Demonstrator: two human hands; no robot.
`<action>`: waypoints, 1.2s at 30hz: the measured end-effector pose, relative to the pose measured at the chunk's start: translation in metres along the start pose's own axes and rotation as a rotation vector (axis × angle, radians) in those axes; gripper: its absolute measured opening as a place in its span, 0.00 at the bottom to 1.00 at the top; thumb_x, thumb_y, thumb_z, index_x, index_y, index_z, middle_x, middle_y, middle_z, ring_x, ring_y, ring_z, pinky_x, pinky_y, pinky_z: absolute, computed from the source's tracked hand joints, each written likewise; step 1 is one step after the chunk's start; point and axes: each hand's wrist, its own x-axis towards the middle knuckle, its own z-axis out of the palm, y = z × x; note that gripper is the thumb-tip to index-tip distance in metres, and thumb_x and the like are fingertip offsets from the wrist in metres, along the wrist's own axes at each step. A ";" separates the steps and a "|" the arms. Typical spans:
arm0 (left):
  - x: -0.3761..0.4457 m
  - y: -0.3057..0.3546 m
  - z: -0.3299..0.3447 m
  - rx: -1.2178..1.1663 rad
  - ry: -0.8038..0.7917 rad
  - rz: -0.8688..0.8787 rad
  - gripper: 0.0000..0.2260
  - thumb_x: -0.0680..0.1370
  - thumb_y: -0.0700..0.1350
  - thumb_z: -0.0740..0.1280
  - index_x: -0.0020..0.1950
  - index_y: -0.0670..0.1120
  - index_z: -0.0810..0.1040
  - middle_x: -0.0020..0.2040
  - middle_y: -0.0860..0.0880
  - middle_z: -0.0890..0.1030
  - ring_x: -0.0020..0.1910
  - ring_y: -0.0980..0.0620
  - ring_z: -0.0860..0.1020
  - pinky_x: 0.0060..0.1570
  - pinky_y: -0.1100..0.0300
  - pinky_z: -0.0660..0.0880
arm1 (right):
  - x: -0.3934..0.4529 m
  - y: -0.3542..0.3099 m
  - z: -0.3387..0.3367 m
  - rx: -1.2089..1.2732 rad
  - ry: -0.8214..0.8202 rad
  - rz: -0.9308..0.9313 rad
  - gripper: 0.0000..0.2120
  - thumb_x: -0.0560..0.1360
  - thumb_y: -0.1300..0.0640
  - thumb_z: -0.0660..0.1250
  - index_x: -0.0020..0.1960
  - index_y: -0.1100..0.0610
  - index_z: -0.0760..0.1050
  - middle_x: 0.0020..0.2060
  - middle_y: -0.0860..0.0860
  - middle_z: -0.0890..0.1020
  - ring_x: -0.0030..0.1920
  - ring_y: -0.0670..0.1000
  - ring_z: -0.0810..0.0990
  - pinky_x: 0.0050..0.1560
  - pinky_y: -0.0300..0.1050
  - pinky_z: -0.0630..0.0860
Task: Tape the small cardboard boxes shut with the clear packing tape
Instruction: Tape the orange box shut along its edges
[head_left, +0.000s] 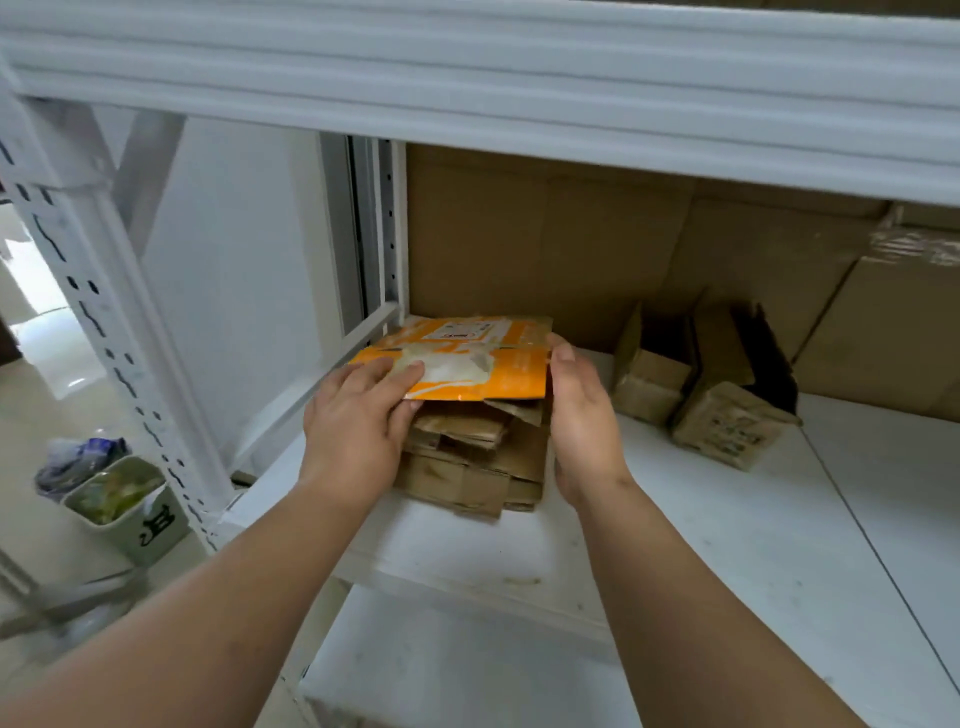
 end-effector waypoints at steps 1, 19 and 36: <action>0.001 0.002 -0.002 -0.029 0.075 0.025 0.15 0.80 0.50 0.63 0.64 0.52 0.81 0.64 0.44 0.79 0.63 0.36 0.71 0.64 0.46 0.67 | -0.003 -0.003 -0.003 0.004 0.000 -0.016 0.21 0.80 0.38 0.57 0.70 0.43 0.71 0.66 0.42 0.76 0.66 0.44 0.73 0.71 0.48 0.68; -0.098 0.143 -0.034 -0.588 0.428 -0.432 0.12 0.84 0.50 0.59 0.60 0.48 0.80 0.50 0.52 0.82 0.51 0.52 0.78 0.51 0.58 0.73 | -0.097 0.014 -0.125 -0.091 -0.370 0.221 0.29 0.80 0.51 0.66 0.77 0.44 0.59 0.72 0.49 0.70 0.69 0.52 0.72 0.70 0.49 0.69; -0.146 0.201 -0.024 -0.966 0.168 -0.441 0.13 0.82 0.53 0.62 0.40 0.51 0.77 0.39 0.54 0.80 0.42 0.50 0.78 0.44 0.56 0.74 | -0.142 0.034 -0.195 -0.176 -0.284 0.296 0.21 0.80 0.50 0.64 0.72 0.48 0.67 0.64 0.46 0.76 0.62 0.48 0.76 0.62 0.45 0.71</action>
